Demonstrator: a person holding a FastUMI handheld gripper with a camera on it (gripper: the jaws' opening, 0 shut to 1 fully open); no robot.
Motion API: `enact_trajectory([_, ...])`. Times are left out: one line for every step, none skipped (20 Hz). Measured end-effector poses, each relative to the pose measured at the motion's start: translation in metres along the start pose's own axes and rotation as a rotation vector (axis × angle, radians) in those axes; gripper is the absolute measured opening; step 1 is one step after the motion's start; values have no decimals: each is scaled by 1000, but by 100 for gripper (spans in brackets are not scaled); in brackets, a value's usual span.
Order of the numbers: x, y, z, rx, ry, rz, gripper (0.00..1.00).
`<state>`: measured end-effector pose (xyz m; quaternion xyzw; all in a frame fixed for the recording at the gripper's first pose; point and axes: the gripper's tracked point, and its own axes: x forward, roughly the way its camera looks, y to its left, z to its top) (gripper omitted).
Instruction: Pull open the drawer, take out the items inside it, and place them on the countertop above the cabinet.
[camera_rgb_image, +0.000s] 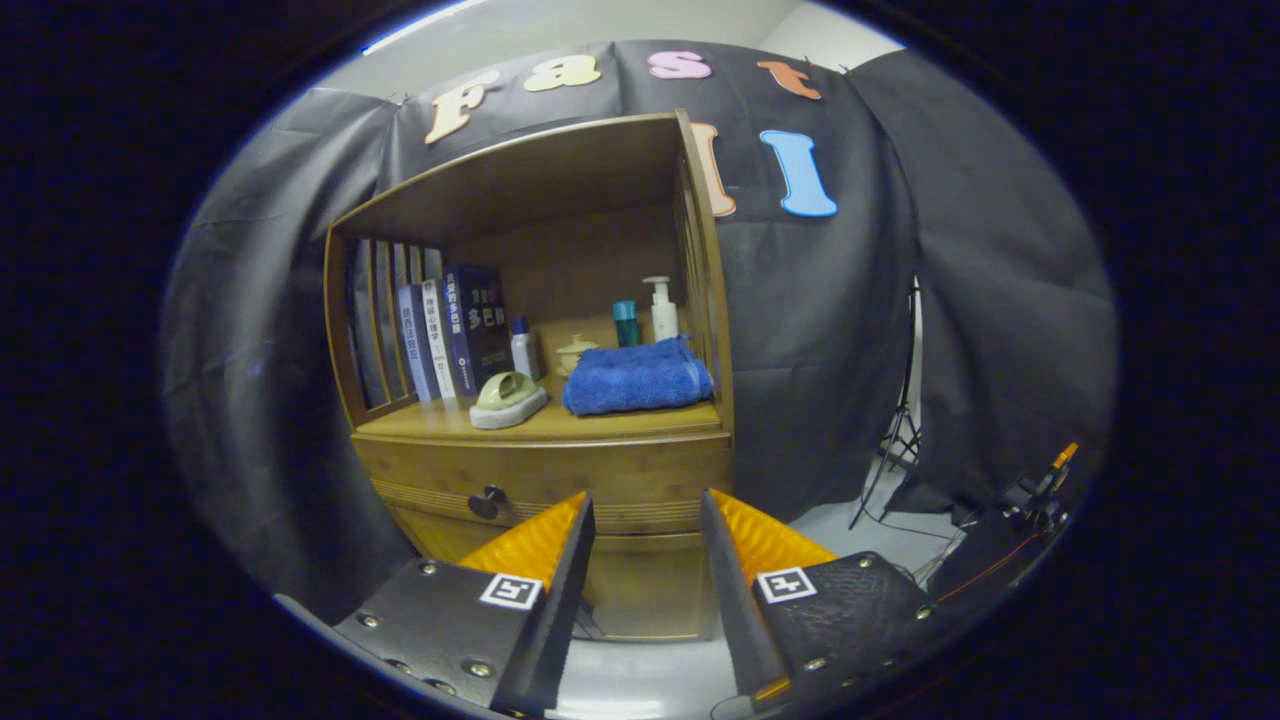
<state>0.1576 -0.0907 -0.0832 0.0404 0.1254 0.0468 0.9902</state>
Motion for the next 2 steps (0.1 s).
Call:
enact_trajectory([1, -3, -1, 4, 1, 1, 64])
enact_trajectory([1, -3, -1, 9, -2, 5, 64])
